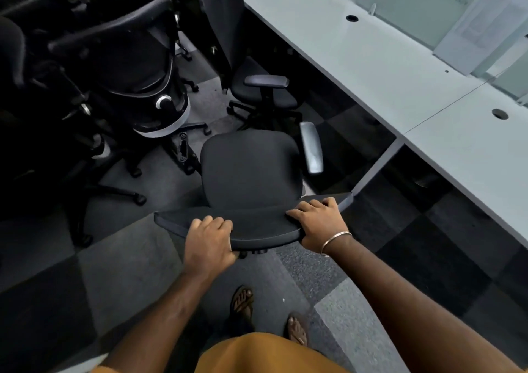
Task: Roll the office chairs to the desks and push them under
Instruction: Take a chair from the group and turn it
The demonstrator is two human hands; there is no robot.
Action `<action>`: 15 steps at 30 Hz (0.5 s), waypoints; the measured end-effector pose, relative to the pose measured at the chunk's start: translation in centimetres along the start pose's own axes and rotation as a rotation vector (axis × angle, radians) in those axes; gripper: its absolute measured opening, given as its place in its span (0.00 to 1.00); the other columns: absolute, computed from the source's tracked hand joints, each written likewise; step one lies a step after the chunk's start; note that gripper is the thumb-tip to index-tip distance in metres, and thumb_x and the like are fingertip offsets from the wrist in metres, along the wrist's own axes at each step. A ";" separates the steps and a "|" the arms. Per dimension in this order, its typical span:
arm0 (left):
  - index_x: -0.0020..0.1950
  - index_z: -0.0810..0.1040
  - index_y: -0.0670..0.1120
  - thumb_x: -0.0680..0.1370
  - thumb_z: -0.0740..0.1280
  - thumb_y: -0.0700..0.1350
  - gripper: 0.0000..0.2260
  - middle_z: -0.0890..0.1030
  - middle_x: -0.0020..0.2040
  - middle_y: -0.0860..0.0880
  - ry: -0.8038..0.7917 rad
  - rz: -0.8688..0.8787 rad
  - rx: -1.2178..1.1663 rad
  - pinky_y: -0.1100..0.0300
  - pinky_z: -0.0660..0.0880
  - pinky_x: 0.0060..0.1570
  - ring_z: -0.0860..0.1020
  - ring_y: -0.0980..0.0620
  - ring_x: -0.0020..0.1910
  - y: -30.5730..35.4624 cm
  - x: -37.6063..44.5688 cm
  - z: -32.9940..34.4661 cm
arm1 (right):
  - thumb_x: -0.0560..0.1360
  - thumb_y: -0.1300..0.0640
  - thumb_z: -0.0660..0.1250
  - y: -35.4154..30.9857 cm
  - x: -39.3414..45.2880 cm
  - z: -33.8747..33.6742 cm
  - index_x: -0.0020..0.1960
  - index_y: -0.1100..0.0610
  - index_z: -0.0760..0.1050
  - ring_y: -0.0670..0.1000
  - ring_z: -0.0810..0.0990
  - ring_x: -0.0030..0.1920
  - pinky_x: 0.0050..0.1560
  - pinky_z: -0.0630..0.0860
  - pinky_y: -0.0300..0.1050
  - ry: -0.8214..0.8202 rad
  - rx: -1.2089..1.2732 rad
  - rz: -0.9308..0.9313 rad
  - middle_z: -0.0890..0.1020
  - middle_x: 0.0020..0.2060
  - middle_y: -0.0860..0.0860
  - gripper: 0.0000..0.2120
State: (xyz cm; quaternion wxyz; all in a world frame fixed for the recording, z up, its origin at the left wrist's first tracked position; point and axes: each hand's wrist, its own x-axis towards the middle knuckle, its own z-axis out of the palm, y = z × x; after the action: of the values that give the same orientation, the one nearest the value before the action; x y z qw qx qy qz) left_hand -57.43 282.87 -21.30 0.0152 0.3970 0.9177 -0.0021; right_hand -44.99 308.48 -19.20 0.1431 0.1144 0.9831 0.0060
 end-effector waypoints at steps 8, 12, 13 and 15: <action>0.52 0.81 0.51 0.64 0.78 0.57 0.21 0.78 0.45 0.54 0.088 -0.141 0.002 0.49 0.69 0.46 0.76 0.47 0.45 6.7 -7.2 0.4 | 0.62 0.50 0.67 2.3 -4.5 2.5 0.61 0.43 0.79 0.54 0.78 0.54 0.54 0.64 0.53 0.128 0.016 -0.144 0.81 0.53 0.44 0.26; 0.59 0.81 0.52 0.64 0.77 0.56 0.25 0.80 0.50 0.56 0.063 -0.193 -0.050 0.52 0.73 0.55 0.80 0.51 0.50 9.6 -10.0 0.1 | 0.63 0.51 0.70 2.8 -6.9 2.8 0.60 0.42 0.81 0.55 0.76 0.54 0.51 0.67 0.52 0.135 0.034 -0.172 0.79 0.50 0.45 0.24; 0.60 0.81 0.53 0.64 0.77 0.56 0.25 0.80 0.50 0.56 0.055 -0.210 -0.058 0.53 0.73 0.57 0.81 0.52 0.51 10.3 -10.8 0.0 | 0.63 0.51 0.71 2.8 -7.6 2.9 0.59 0.42 0.81 0.55 0.76 0.53 0.50 0.67 0.52 0.139 0.034 -0.178 0.78 0.48 0.45 0.24; 0.60 0.81 0.54 0.64 0.77 0.56 0.25 0.81 0.51 0.57 0.034 -0.229 -0.069 0.53 0.72 0.57 0.81 0.53 0.52 11.1 -11.9 0.0 | 0.62 0.50 0.73 2.9 -8.7 3.2 0.58 0.42 0.82 0.55 0.76 0.52 0.49 0.67 0.52 0.148 0.028 -0.187 0.77 0.46 0.45 0.23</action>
State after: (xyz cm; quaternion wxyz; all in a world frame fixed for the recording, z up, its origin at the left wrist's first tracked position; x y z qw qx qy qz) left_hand -41.22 281.85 -20.84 0.0128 0.2887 0.9567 0.0345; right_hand -35.30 309.24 -19.68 0.0687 0.0236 0.9973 -0.0127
